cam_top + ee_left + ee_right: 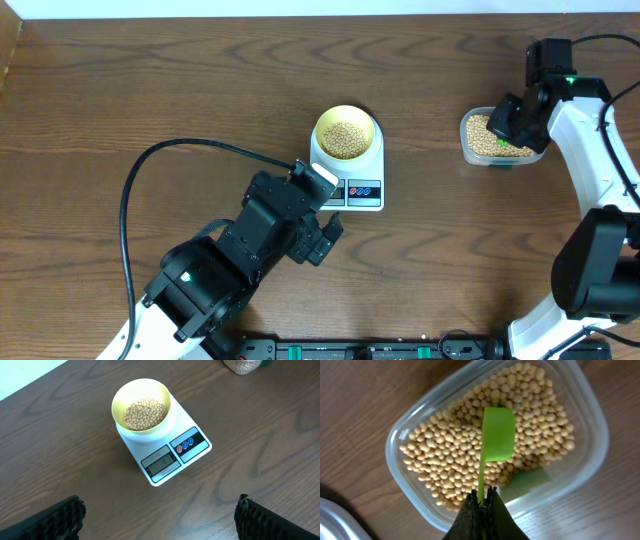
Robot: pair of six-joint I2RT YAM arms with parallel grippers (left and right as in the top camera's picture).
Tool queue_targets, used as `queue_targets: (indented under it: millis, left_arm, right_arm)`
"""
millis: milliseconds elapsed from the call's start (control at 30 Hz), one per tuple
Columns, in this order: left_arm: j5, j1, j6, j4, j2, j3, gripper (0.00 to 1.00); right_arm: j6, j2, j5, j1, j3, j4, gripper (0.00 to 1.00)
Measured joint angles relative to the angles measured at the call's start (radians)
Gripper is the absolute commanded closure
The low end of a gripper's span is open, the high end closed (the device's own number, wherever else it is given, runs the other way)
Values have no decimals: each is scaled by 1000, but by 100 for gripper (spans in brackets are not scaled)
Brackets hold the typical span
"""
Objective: Scoop item into bowl and weigh 50g on scale
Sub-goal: 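Dip the green scoop into the soybean tub and scoop again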
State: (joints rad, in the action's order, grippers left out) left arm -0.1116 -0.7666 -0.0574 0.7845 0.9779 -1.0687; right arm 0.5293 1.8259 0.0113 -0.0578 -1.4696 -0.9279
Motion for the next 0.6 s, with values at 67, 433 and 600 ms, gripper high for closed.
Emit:
queue_targets:
  millis: [67,433,600]
  left_arm:
    - [0,0,0,0,0,0,2]
    - [0,0,0,0,0,0,2]
    - [0,0,0,0,0,0,2]
  right_arm:
    - [0,0,-21,0,1,17,99]
    - [0,0,-126,-1,1,20,99]
    - [0,0,-164,-29,1,0,99]
